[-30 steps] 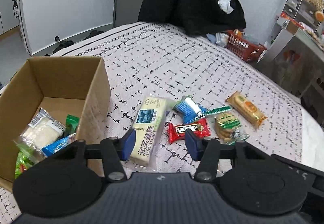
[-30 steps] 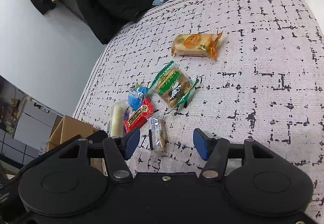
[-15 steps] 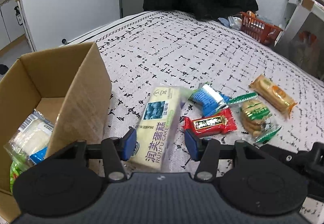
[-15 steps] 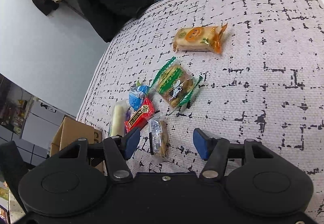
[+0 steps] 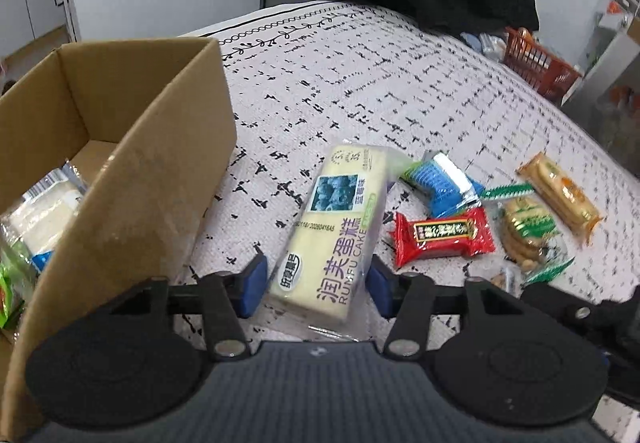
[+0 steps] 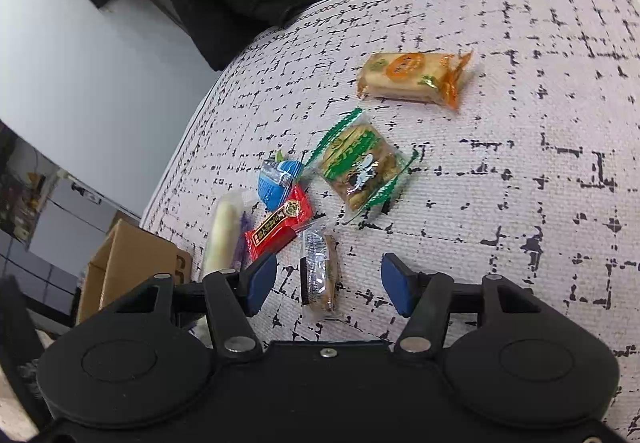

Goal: Organize snacks
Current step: 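Grasp the yellow RUNFU CAKE packet with the left gripper while the right grasps the small clear packet, then carry both packets over the cardboard box with both grippers, then open both grippers to drop the packets into the box, then move both open grippers back toward the remaining snack pile, then grasp the red packet with the left gripper while the right moves toward the green cookie packet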

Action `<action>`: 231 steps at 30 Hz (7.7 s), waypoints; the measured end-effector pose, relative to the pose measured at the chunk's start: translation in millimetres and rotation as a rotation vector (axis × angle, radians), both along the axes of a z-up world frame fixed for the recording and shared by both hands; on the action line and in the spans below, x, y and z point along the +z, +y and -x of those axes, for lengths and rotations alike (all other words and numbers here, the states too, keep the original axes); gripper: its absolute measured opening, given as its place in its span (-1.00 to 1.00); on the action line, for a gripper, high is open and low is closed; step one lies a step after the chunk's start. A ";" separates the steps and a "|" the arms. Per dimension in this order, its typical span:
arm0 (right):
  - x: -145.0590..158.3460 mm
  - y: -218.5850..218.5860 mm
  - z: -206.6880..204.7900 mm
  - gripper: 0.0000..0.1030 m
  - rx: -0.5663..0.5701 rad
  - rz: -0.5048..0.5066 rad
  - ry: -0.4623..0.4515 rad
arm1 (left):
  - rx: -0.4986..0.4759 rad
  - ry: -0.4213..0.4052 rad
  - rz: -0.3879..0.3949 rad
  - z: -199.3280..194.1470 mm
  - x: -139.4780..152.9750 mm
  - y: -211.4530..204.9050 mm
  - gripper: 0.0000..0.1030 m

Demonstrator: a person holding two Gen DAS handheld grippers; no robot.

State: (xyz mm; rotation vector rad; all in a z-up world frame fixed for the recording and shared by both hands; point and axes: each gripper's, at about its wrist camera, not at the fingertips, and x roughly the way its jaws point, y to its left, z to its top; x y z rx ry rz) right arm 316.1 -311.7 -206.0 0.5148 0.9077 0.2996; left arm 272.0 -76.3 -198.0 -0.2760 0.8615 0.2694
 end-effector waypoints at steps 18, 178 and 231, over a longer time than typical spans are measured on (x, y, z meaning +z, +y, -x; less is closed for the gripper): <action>9.6 37.5 6.4 -0.64 0.103 0.235 -0.029 | 0.029 -0.117 0.085 34.3 50.4 12.2 -0.27; 39.4 -34.5 23.0 0.90 -0.184 0.072 -0.078 | -0.099 -0.197 0.021 44.9 88.5 -21.0 0.99; 3.1 4.4 -56.9 0.84 -0.026 0.294 -0.139 | -0.199 -0.062 -0.009 -48.2 -6.3 -43.0 -0.58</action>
